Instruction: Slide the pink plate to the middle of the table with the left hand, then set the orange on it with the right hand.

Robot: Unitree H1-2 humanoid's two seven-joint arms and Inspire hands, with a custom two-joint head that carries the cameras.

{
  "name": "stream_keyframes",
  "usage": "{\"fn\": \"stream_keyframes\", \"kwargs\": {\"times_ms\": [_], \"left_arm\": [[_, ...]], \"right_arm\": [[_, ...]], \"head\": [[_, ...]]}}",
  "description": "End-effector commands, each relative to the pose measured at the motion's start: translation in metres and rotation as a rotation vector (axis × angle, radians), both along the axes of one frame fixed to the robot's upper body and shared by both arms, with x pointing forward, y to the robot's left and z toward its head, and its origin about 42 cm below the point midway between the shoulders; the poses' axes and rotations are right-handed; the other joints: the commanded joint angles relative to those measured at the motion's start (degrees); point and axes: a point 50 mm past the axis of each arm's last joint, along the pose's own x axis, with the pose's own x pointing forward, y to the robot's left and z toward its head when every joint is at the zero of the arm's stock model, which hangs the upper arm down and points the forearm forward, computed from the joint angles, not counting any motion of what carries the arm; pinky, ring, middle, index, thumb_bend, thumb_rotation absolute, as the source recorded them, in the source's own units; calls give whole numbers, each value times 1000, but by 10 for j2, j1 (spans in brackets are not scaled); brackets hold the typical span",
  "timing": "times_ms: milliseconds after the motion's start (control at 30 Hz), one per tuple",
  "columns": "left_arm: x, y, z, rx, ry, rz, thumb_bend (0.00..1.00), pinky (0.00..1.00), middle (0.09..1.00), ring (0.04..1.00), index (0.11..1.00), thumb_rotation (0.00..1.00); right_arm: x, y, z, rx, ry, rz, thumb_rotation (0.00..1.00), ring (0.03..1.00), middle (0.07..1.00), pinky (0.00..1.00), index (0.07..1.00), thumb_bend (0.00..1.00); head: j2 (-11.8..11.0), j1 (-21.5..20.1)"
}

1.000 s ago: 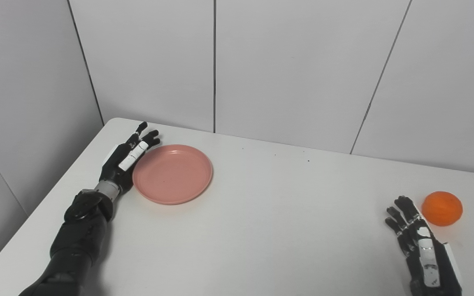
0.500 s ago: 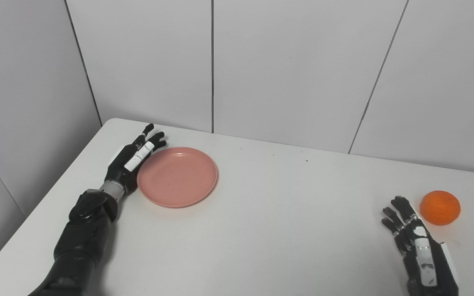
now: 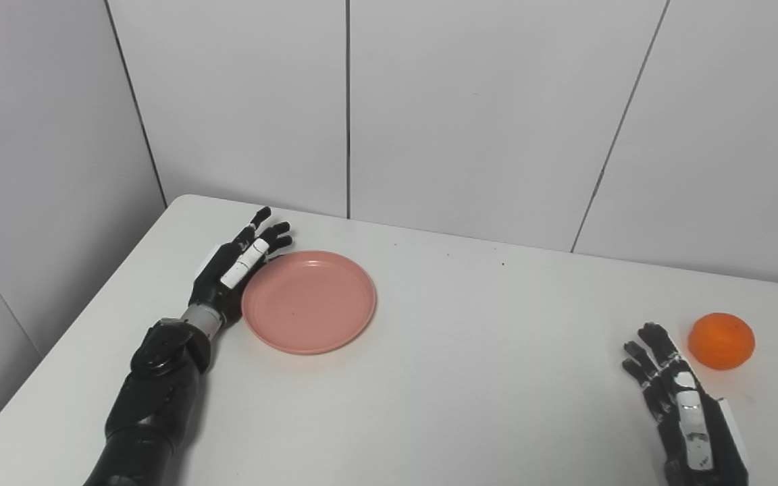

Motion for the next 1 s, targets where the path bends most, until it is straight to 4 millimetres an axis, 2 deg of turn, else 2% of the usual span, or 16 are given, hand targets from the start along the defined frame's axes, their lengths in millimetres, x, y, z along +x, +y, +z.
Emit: {"fn": "stream_keyframes", "kwargs": {"times_ms": [0, 167, 300, 400, 667, 967], "left_arm": [[2, -8, 2, -8, 12, -3, 961, 784, 891, 891, 964, 572], [3, -20, -1, -44, 26, -9, 938, 786, 886, 894, 968, 570], [5, -27, -4, -89, 37, -9, 967, 784, 898, 898, 976, 563], [5, -31, -6, -112, 44, -11, 918, 806, 903, 901, 982, 564], [4, -42, -11, -171, 67, -31, 882, 834, 912, 887, 987, 545], [2, -54, -15, -176, 70, -49, 812, 821, 894, 901, 1000, 593]], "right_arm": [[-30, 15, -44, 57, 162, -2, 901, 903, 942, 902, 909, 801], [-28, 16, -45, 51, 163, -3, 900, 903, 940, 901, 909, 804], [-28, 18, -45, 52, 162, -3, 906, 900, 941, 896, 910, 795], [-28, 20, -45, 60, 164, -4, 899, 898, 939, 893, 909, 794], [-28, 22, -45, 64, 160, 0, 896, 900, 942, 883, 909, 791], [-28, 23, -45, 65, 161, 1, 893, 896, 940, 881, 910, 802]], "head": [[1, 0], [0, -1], [-2, -3], [-3, -5], [-2, -9], [-2, -11]]}}
